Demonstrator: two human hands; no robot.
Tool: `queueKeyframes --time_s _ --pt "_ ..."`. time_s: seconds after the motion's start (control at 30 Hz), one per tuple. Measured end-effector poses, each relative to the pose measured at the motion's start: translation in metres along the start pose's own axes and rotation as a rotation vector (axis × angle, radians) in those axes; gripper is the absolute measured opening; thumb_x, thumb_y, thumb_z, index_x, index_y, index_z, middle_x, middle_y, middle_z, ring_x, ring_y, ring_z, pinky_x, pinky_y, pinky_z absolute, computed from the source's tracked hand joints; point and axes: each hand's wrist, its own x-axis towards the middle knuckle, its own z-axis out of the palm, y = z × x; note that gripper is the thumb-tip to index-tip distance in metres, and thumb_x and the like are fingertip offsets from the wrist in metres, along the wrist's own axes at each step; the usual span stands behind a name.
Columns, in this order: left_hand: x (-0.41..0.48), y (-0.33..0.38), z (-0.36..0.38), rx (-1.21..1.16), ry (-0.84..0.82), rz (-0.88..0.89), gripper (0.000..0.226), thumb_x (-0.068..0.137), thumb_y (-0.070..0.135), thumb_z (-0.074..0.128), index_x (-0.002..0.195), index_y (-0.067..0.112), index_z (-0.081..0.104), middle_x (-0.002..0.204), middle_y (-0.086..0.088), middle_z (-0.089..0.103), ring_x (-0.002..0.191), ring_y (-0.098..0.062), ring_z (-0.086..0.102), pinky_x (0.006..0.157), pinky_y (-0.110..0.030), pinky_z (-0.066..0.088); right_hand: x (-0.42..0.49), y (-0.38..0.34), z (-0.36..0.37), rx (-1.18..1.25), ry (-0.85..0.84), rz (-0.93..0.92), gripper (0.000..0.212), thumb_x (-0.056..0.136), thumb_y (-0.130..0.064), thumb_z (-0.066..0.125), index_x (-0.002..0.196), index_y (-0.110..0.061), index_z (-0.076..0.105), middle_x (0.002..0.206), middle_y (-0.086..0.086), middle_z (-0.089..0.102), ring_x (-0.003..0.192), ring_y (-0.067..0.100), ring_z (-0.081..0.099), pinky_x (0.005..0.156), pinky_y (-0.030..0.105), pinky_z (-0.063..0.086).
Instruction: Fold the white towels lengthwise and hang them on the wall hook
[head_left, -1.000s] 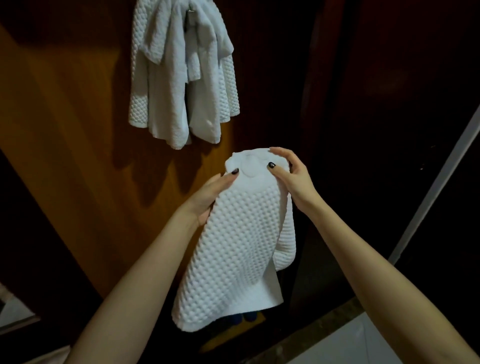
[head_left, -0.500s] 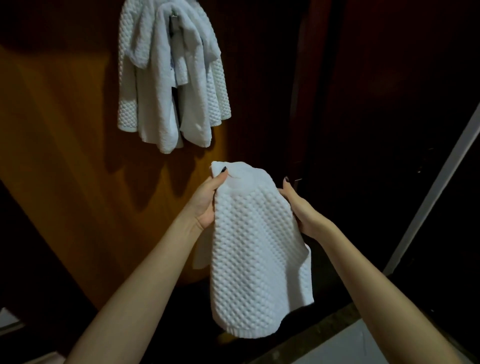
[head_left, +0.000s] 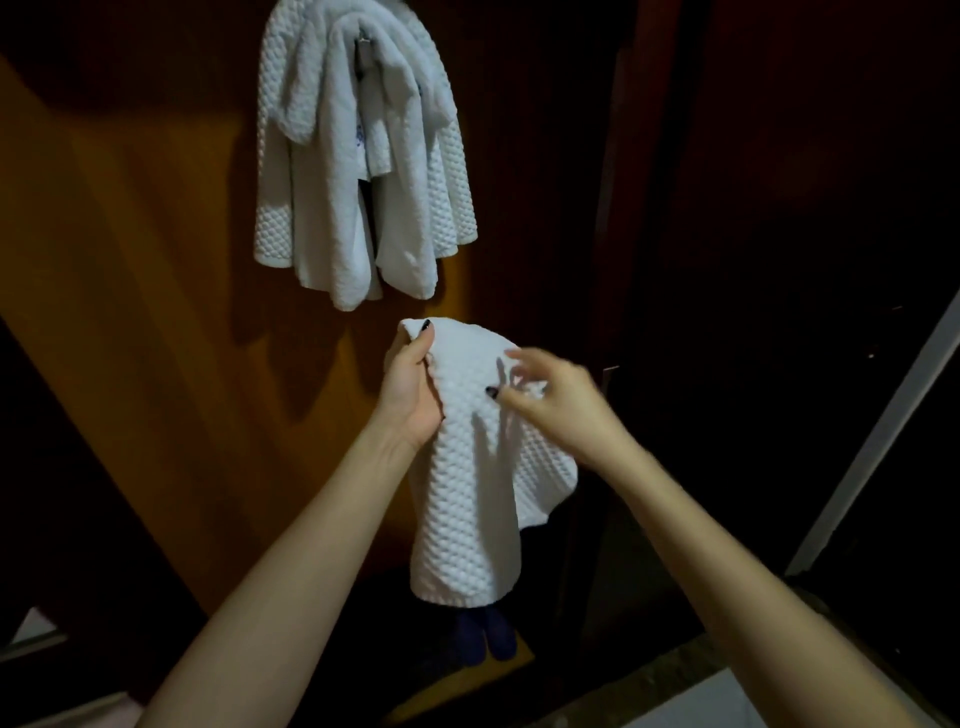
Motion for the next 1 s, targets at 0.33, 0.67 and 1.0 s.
queueKeyframes --time_s 0.33,0.67,1.0 --pt "0.012 -0.004 0.014 0.015 0.112 0.133 0.026 0.096 0.006 0.052 0.082 0.015 0.073 0.085 -0.014 0.073 0.076 -0.022 0.072 0.065 -0.038 0.059 -0.013 -0.001 0.065 0.074 0.087 0.072 0.101 0.079 -0.023 0.069 0.156 -0.02 0.004 0.158 0.006 0.023 0.145 0.021 0.024 0.116 0.042 0.03" --pt "0.023 0.004 0.007 0.069 0.088 0.213 0.015 0.1 0.006 0.043 0.109 0.009 0.054 0.096 -0.009 0.069 0.09 -0.019 0.066 0.065 -0.031 0.057 -0.005 0.025 0.06 -0.189 0.268 0.121 0.057 0.085 -0.008 0.053 0.14 -0.02 0.044 0.129 0.007 0.059 0.111 0.032 0.058 0.084 0.037 0.049" --pt "0.038 0.022 -0.055 0.073 0.329 0.189 0.021 0.096 0.001 0.047 0.117 0.003 0.049 0.108 -0.012 0.059 0.094 -0.021 0.06 0.068 -0.032 0.051 0.0 0.073 -0.004 -0.536 0.127 0.089 0.015 0.091 -0.026 0.063 0.086 -0.015 0.055 0.077 0.0 0.058 0.073 0.025 0.06 0.059 0.035 0.045"
